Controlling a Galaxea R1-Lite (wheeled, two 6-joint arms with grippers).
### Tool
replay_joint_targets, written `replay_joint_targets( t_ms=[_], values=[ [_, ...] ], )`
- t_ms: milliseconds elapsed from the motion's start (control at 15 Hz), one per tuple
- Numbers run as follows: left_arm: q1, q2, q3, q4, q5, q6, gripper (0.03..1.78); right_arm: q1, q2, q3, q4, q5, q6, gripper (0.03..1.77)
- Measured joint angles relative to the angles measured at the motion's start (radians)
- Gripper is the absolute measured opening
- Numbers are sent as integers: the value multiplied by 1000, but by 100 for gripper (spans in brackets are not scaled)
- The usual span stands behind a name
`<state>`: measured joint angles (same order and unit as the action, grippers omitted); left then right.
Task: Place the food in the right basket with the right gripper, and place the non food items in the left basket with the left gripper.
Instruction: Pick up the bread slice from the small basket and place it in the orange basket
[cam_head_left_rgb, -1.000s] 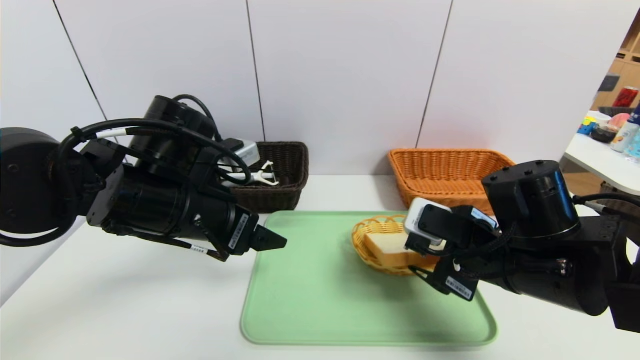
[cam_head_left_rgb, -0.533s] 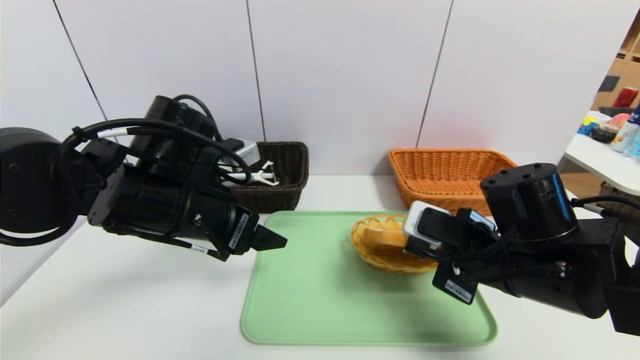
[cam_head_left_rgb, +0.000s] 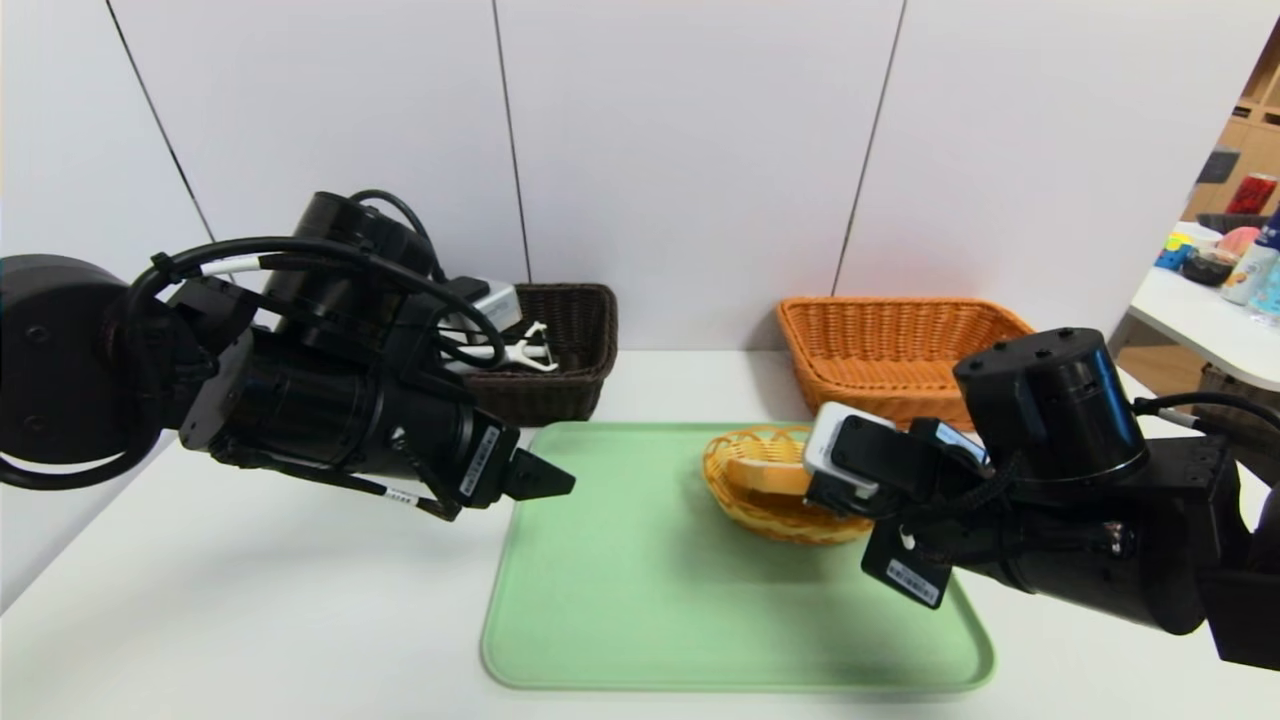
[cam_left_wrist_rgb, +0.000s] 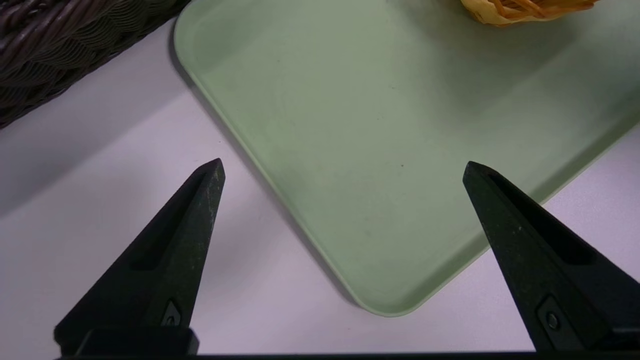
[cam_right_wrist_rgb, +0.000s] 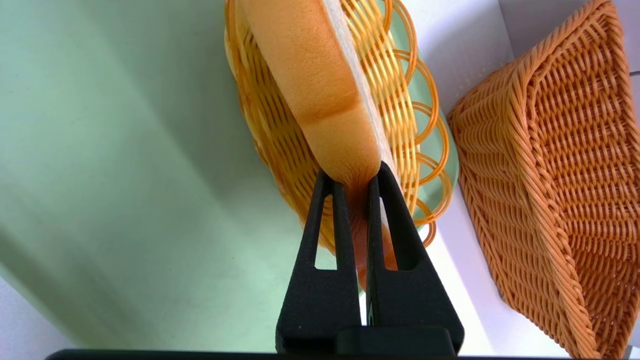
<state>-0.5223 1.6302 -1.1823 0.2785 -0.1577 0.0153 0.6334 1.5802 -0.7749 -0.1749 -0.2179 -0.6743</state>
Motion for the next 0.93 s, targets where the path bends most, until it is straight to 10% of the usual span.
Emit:
replay_joint_targets(
  t_ms=[933],
  values=[
    [0,-11,-1,0,-1,0,169,-32,-87,-98,14,-3,34,11]
  ],
)
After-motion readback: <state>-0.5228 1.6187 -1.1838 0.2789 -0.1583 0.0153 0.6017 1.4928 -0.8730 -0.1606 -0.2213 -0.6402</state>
